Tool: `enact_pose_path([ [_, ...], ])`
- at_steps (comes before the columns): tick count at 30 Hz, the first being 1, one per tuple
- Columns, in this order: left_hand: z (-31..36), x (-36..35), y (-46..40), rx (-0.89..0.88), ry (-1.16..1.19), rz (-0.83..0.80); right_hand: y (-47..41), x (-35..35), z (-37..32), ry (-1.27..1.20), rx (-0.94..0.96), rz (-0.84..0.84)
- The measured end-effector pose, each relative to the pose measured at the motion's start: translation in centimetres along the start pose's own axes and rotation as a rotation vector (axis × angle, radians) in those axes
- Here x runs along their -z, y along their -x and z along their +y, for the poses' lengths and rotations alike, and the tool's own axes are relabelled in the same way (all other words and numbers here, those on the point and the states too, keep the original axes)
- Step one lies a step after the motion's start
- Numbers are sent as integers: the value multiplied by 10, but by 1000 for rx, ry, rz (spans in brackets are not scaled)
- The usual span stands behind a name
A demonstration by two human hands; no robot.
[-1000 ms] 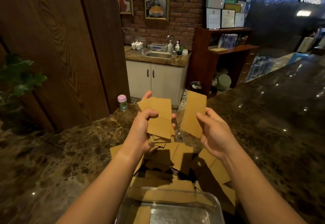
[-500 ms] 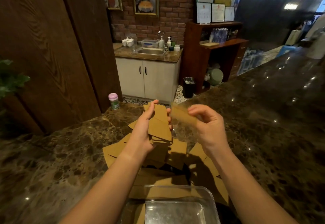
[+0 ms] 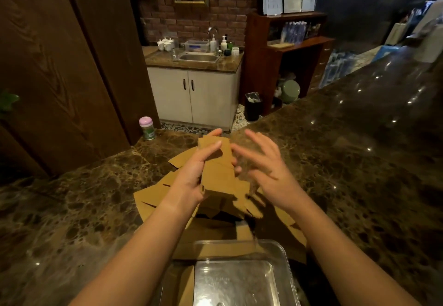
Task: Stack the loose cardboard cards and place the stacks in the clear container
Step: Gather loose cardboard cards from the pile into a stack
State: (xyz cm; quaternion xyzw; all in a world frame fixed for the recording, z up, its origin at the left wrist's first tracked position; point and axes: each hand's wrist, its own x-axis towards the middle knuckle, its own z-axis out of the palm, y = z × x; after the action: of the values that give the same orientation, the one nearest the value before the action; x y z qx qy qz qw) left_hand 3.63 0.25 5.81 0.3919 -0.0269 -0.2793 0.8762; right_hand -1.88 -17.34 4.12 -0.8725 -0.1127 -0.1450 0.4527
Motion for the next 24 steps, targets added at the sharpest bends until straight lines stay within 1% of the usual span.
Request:
enact_pose_path([
  [2,-2,12,-5,45,96,165,4,19,14,-113,-293,78],
  [3,-1,19,-7,77,157,246,7,28,25,-62,-459,36],
  [4,-2,27,-8,107,214,313,12,35,37,81,-625,-103],
  [5,-3,33,-7,132,252,362,20,36,48,247,-754,-283],
  [6,-5,38,-7,159,267,395,30,33,59,391,-834,-439],
  [7,-7,39,-6,180,274,408,38,28,69,496,-868,-523],
  [8,-10,39,-6,190,276,412,43,21,76,561,-887,-536],
  [10,-16,34,-5,197,272,405,45,10,81,565,-895,-468],
  [14,-20,26,0,223,232,373,33,10,70,251,-961,-361],
  [16,-17,25,1,238,209,361,30,21,63,105,-953,-296],
  [17,-16,25,2,242,204,355,27,27,58,45,-939,-243],
  [19,-12,23,3,232,186,347,21,37,48,-90,-901,-75],
  [21,-8,21,5,169,156,325,12,41,32,-277,-848,94],
  [22,-7,18,6,123,141,298,7,41,22,-363,-811,147],
  [24,-6,10,8,55,109,240,-1,36,3,-508,-738,197],
])
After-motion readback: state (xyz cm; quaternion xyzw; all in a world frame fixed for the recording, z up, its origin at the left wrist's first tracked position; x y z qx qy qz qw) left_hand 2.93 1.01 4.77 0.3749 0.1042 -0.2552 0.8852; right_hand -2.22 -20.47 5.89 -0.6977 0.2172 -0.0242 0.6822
